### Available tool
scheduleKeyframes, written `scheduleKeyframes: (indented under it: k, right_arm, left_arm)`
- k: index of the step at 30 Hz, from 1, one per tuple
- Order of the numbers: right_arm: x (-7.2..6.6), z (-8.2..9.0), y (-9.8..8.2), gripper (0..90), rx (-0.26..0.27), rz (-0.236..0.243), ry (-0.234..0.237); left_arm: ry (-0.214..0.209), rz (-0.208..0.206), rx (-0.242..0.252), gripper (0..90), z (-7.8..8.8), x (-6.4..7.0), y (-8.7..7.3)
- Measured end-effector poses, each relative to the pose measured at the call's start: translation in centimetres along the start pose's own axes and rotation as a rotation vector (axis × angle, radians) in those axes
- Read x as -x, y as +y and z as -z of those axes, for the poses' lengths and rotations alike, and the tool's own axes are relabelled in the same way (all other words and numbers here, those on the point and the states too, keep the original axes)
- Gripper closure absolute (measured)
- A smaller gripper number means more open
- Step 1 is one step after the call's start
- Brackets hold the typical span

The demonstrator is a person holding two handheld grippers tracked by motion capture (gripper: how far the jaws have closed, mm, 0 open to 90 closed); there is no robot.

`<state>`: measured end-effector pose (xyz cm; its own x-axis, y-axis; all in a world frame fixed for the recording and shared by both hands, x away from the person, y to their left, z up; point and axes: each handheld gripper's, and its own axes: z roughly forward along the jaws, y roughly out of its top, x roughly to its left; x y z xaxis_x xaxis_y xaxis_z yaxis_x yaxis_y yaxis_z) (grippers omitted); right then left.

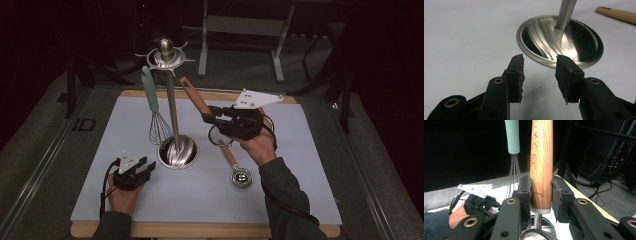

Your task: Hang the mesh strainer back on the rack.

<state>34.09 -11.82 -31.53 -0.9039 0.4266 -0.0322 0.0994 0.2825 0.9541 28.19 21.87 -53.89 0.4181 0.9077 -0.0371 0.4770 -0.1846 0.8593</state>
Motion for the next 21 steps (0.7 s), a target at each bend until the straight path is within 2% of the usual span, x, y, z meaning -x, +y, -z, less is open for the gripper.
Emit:
scheduleKeyframes:
  k: [13,18,21]
  right_arm:
    - [-0.4,0.5,1.3,70.7,0.043,0.031,0.010]
    - [-0.9,1.0,2.0,70.7,0.072,0.050,0.019]
    - [-1.2,1.1,2.3,70.7,0.072,0.062,0.028]
  left_arm:
    - [0.000,0.001,0.001,58.5,0.0,0.0,0.0]
    - [0.000,0.001,0.001,58.5,0.0,0.0,0.0]
    - [0.000,0.001,0.000,58.5,0.0,0.0,0.0]
